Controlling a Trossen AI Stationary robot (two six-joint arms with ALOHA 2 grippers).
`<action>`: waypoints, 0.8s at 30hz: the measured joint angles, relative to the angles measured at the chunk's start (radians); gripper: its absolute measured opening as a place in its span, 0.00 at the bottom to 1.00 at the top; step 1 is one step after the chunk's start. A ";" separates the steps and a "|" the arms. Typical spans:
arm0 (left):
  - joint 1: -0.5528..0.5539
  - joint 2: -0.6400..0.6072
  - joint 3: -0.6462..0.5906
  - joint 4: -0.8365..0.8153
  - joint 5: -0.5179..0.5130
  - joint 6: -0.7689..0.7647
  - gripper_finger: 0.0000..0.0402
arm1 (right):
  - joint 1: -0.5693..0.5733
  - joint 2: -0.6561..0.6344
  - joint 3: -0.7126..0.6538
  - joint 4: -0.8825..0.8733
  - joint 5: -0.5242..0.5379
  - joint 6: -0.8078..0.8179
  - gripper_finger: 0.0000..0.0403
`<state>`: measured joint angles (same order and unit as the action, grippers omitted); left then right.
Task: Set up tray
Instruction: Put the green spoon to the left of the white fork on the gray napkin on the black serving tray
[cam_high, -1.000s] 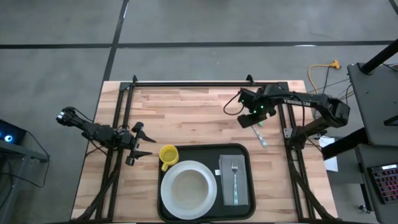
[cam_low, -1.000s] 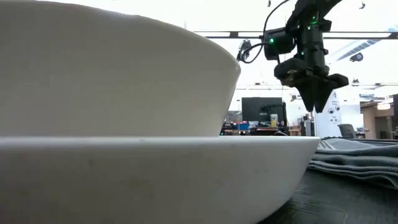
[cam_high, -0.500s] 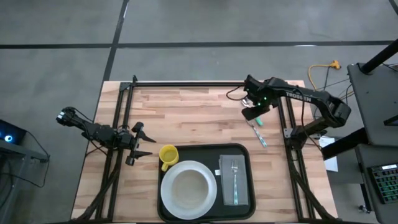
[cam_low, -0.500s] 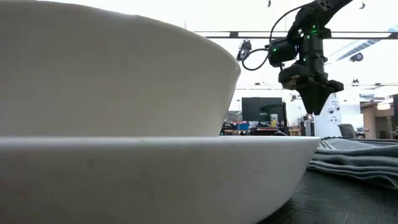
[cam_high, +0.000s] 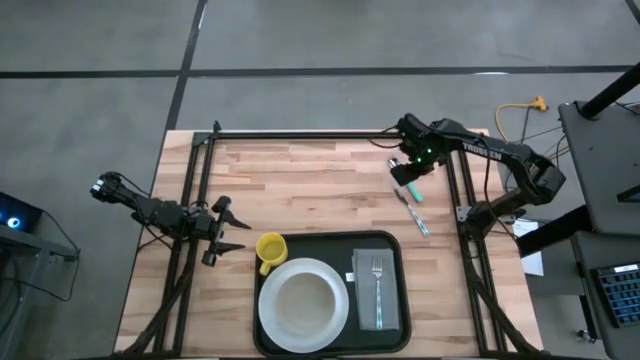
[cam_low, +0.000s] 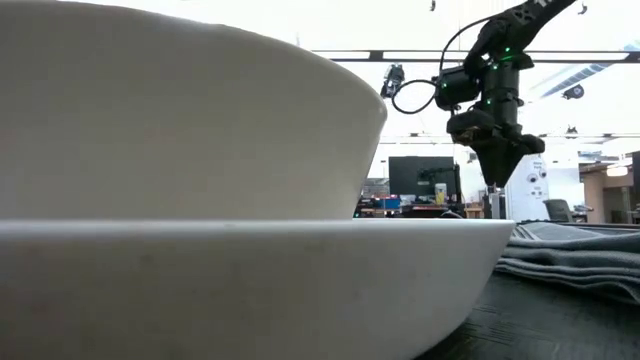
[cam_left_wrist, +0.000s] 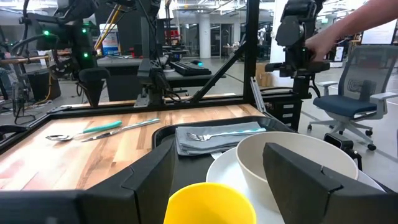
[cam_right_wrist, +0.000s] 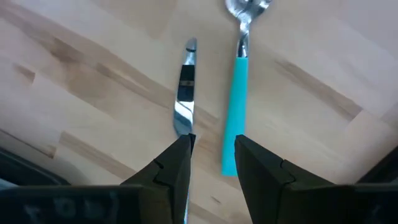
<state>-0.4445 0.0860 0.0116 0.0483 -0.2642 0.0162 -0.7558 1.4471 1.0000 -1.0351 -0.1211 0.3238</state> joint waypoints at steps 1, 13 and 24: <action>0.000 0.000 0.000 0.000 0.000 0.000 0.56 | -0.007 0.007 -0.001 0.000 0.000 -0.009 0.28; 0.000 0.000 0.000 0.000 0.000 0.000 0.56 | -0.018 0.193 -0.002 0.003 -0.010 -0.055 0.36; 0.000 0.000 0.000 0.000 0.000 0.000 0.56 | -0.018 0.281 -0.002 0.072 0.010 -0.065 0.38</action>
<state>-0.4446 0.0860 0.0116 0.0482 -0.2638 0.0162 -0.7734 1.7285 0.9985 -0.9628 -0.1113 0.2586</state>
